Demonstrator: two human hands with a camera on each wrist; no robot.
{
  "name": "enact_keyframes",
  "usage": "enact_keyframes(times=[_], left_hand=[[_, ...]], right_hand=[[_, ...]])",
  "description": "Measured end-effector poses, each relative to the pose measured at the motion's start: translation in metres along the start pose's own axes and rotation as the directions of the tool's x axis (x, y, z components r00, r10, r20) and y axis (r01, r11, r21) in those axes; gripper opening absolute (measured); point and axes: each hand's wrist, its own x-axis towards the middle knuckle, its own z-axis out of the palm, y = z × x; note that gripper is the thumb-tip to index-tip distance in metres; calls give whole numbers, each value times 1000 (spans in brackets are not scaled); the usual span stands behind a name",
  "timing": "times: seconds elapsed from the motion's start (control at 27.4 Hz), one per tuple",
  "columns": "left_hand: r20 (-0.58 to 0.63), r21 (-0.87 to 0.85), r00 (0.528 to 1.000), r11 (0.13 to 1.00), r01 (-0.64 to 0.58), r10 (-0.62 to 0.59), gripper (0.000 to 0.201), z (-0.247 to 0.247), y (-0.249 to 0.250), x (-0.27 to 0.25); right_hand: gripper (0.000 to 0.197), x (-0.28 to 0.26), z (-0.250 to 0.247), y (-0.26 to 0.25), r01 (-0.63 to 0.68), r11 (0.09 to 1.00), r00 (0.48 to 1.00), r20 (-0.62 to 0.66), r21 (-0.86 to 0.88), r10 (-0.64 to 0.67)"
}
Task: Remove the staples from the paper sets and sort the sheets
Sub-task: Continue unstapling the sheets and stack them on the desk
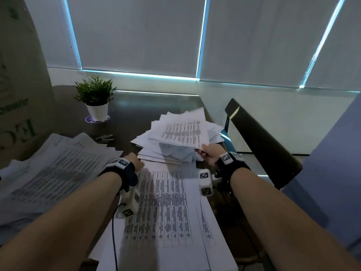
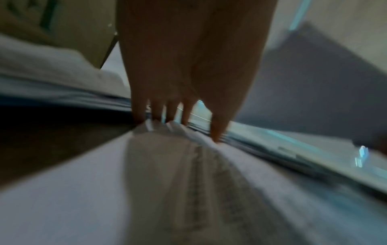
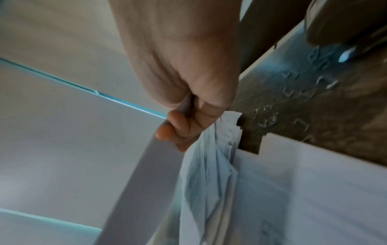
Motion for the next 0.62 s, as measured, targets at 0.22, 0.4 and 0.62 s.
enact_keyframes(times=[0.22,0.4,0.62], left_hand=[[72,260,992,958,-117,101,65,9,-7,5],[81,183,992,977,-113,100,85,14,-8,3],[119,233,975,949,-213,190,80,31,-2,-13]], right_hand=[[20,3,34,-15,-3,894,996,83,447,-38],[17,-5,30,-5,-72,996,990,119,-50,78],[30,-27,21,6,-62,806,993,45,-589,110]])
